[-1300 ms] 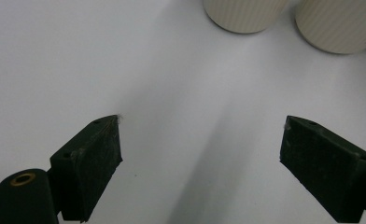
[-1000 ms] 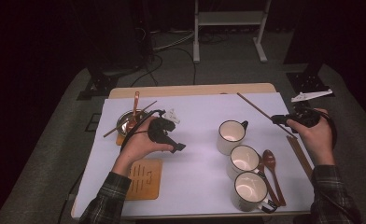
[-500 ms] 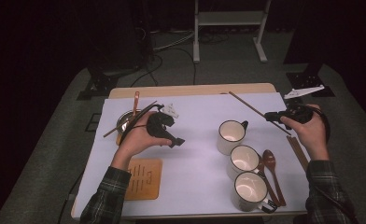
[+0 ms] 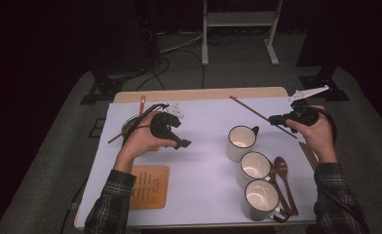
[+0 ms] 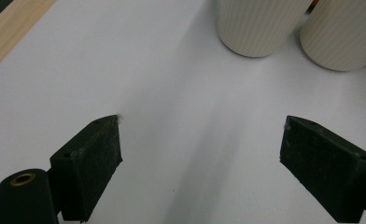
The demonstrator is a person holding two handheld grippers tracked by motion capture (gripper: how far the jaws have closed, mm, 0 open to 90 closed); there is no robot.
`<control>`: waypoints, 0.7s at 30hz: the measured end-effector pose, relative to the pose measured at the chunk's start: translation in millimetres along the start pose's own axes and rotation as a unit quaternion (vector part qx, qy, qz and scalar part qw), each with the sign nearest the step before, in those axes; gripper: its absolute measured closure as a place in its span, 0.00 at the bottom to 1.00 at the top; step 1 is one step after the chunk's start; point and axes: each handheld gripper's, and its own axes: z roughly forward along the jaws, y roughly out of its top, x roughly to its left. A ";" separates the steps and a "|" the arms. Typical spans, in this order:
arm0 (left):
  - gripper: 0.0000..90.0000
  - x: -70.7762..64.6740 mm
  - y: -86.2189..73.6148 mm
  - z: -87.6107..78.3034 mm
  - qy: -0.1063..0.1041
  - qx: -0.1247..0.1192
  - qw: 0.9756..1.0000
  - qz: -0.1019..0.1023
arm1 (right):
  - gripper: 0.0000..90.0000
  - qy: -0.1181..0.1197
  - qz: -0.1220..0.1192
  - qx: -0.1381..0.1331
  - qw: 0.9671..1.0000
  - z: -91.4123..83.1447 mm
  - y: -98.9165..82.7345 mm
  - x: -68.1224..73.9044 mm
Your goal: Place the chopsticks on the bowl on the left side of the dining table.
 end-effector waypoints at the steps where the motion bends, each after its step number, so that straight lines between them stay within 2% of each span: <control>1: 0.13 0.0 -0.5 -0.3 0.000 -0.002 1.000 -0.003 | 0.94 0.003 -0.003 0.000 1.000 1.0 1.5 1.1; 10: 0.13 -0.5 -1.6 -1.8 -0.005 -0.003 1.000 0.002 | 0.94 0.026 -0.026 0.000 0.999 9.5 7.9 6.5; 21: 0.13 -2.4 -0.9 -5.8 -0.010 -0.008 1.000 0.008 | 0.94 0.052 -0.051 0.011 0.997 20.5 15.6 16.7</control>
